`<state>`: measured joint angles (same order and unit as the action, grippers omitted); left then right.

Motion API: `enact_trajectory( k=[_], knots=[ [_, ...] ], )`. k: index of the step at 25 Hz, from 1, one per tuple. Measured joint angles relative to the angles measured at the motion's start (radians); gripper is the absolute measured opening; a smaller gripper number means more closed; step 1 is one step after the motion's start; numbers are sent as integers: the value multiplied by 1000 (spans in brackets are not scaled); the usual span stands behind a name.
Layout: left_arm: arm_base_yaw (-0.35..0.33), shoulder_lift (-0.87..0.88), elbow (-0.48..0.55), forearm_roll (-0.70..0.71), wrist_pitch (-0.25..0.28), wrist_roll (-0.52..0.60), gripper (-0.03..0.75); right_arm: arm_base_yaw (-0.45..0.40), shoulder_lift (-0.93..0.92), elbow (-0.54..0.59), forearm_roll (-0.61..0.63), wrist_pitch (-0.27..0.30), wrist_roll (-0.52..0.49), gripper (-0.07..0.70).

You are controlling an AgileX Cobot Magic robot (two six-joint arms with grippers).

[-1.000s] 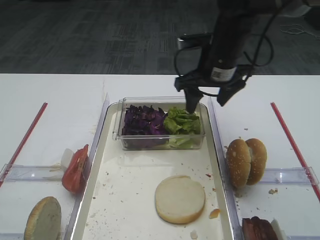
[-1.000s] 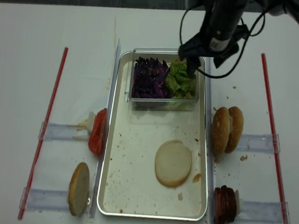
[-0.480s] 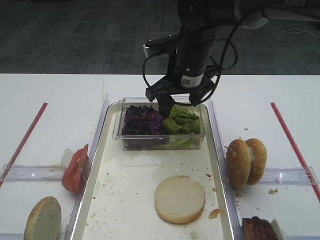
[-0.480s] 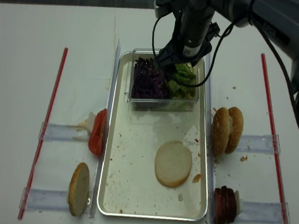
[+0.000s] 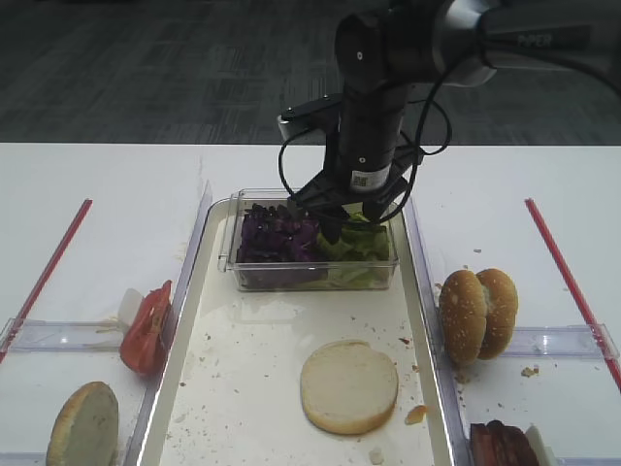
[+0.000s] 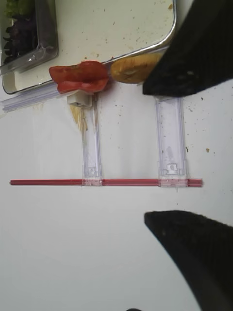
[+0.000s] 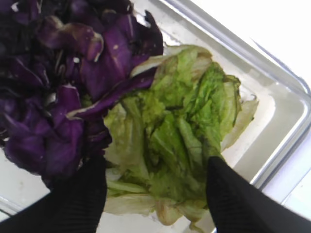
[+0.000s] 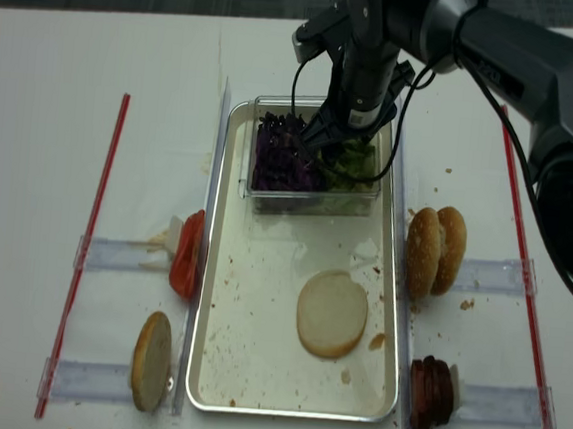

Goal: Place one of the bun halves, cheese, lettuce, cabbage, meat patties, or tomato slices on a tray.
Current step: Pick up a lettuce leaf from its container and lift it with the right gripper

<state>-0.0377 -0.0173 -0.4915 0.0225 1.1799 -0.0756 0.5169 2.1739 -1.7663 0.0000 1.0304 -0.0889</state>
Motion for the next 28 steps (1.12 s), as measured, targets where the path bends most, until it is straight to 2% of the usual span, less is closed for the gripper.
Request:
enact_trajectory(
  k=[8,10,13,20,25,28],
  knots=[
    [0,0,0,0,0,0,491,0,46,0,-7,-4,-3,472],
    [0,0,0,0,0,0,491,0,52,0,-10,-4,-3,449],
    [0,0,0,0,0,0,491,0,57,0,-27,-2,-3,357],
    [0,0,0,0,0,0,491,0,58,0,-47,5,-1,71],
    [0,0,0,0,0,0,491,0,58,-5,-59,10,18,41],
    [0,0,0,0,0,0,491,0,54,-37,-62,47,22,41]
  ],
)
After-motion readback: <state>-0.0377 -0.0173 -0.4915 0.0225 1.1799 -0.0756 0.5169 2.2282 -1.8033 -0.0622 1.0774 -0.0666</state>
